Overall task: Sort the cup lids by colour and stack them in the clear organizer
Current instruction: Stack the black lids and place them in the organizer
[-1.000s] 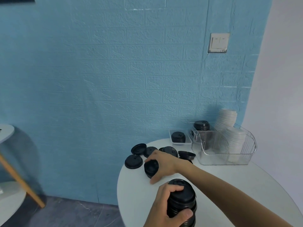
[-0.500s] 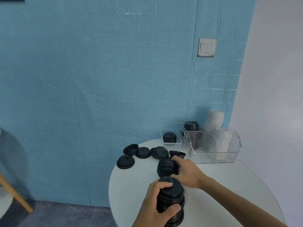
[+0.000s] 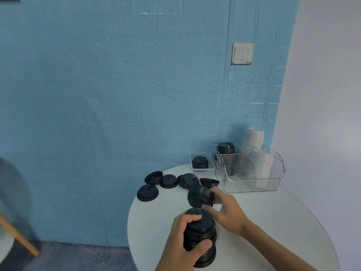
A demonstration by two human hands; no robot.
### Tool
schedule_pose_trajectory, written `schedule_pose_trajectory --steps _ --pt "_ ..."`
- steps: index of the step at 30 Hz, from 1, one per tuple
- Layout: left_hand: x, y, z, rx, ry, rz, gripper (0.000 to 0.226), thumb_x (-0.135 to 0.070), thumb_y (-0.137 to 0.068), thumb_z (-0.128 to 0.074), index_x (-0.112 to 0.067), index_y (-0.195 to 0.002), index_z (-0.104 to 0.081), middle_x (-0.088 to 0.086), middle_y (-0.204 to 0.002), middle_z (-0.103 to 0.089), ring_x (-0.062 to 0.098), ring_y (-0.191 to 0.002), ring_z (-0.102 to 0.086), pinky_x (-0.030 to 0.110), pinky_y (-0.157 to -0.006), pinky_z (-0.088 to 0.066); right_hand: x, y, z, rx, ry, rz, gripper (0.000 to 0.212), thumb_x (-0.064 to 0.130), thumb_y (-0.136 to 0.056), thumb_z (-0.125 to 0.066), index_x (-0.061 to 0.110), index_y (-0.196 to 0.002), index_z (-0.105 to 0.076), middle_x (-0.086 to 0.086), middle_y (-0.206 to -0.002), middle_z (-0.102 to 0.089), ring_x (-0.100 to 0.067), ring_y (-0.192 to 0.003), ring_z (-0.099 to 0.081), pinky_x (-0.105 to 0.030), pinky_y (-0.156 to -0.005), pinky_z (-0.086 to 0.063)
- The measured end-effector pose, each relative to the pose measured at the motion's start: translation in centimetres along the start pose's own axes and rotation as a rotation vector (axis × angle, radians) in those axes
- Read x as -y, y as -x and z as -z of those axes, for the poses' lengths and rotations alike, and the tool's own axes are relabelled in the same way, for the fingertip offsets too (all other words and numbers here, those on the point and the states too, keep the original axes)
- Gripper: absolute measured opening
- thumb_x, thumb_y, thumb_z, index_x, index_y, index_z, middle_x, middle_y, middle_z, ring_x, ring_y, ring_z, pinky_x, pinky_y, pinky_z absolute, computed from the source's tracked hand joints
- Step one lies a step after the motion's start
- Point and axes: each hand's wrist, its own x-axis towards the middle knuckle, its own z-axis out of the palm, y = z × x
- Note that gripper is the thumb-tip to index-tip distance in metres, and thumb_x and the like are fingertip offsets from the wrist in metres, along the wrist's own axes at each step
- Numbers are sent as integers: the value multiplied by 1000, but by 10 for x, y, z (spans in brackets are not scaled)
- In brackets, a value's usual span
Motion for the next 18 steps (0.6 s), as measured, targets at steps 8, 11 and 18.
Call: schedule_pose_trajectory --steps 8,11,18 --pt "-4 -2 0 -119 10 24 67 -69 -58 -67 -38 -118 -58 -17 -133 -41 -19 -116 -44 -2 -87 -37 55 -3 39 106 -894 -287 50 33 -86 -62 16 -132 -62 -14 -130 -68 -30 -115 -65 -44 -94 -54" --pt "-6 -2 0 -189 48 52 64 -65 -56 -67 -36 -112 -61 -17 -129 -49 -17 -113 -49 -1 -84 -39 55 0 26 184 -849 -321 52 39 -88 -60 8 -130 -64 -15 -131 -68 -32 -123 -62 -47 -108 -45" --pt "-5 -7 3 -193 125 150 98 -63 -44 -78 -41 -128 -33 -17 -128 -57 1 -113 -59 7 -81 -47 60 6 0 195 -725 -396 47 45 -92 -56 12 -123 -69 -2 -120 -74 -20 -118 -65 -36 -106 -47"
